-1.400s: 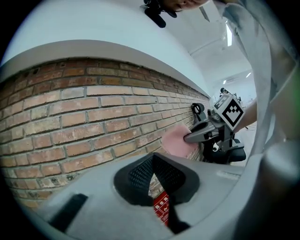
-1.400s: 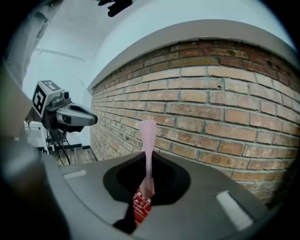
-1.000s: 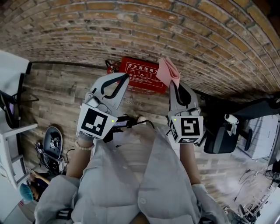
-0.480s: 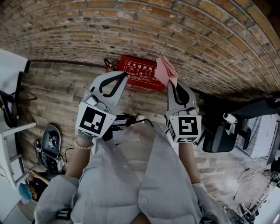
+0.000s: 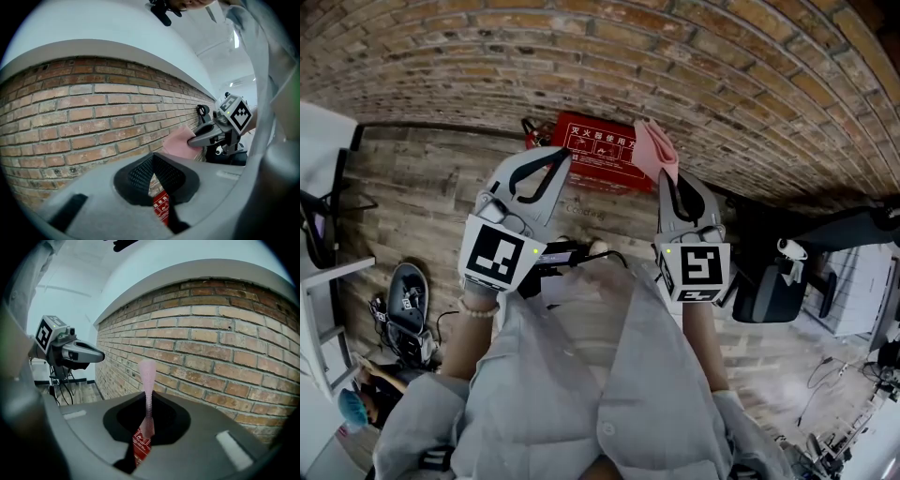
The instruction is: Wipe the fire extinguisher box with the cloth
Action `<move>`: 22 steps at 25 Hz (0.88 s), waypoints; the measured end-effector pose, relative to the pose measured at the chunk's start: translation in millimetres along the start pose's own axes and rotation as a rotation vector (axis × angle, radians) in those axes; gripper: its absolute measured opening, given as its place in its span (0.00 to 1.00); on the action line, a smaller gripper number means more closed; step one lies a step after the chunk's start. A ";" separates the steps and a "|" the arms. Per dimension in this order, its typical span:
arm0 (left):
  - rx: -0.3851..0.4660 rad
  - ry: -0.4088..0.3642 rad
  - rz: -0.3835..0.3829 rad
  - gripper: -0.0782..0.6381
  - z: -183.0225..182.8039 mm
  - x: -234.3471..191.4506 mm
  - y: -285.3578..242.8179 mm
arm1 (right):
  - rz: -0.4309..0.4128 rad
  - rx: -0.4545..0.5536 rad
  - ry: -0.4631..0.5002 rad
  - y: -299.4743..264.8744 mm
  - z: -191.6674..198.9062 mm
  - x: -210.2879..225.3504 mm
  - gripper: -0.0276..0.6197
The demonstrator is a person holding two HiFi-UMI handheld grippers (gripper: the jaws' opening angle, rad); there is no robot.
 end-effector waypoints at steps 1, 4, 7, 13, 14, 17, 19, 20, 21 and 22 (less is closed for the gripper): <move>0.000 0.000 -0.003 0.10 0.2 0.1 1.0 | -0.003 -0.001 0.002 0.3 0.1 -1.0 0.07; -0.006 0.009 -0.011 0.10 2.2 -1.0 2.9 | -0.010 -0.003 0.009 -0.5 -0.2 -3.1 0.07; -0.009 0.007 -0.013 0.10 3.8 -1.6 3.0 | -0.018 0.000 0.012 -2.4 -0.7 -4.3 0.08; -0.009 0.009 -0.016 0.10 4.8 -1.3 4.0 | -0.027 -0.003 0.012 -4.0 0.0 -6.3 0.07; -0.010 0.009 -0.017 0.10 4.8 -1.7 4.1 | -0.028 -0.004 0.012 -4.4 -0.1 -6.5 0.07; -0.011 0.009 -0.018 0.10 4.7 -1.9 4.3 | -0.031 -0.008 0.018 -5.2 -0.2 -7.3 0.07; -0.011 0.009 -0.018 0.10 4.7 -1.4 4.4 | -0.032 -0.009 0.021 -5.0 -0.4 -7.6 0.07; -0.010 0.009 -0.017 0.10 4.7 -1.0 4.4 | -0.032 -0.009 0.022 -4.9 -0.6 -7.8 0.07; -0.010 0.009 -0.017 0.10 4.9 -0.6 4.3 | -0.033 -0.008 0.022 -4.7 -1.0 -8.0 0.07; -0.010 0.009 -0.017 0.10 5.2 -0.3 4.2 | -0.035 -0.007 0.024 -4.5 -1.4 -8.2 0.07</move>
Point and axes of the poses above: the fingertips, and each gripper's own axes: y backward along the fingers, x to its right, z out of its underside, the point moved 5 cm from there along y, backward along the fingers, and after that the axes turned 6 degrees about x, right-handed, at the moved point
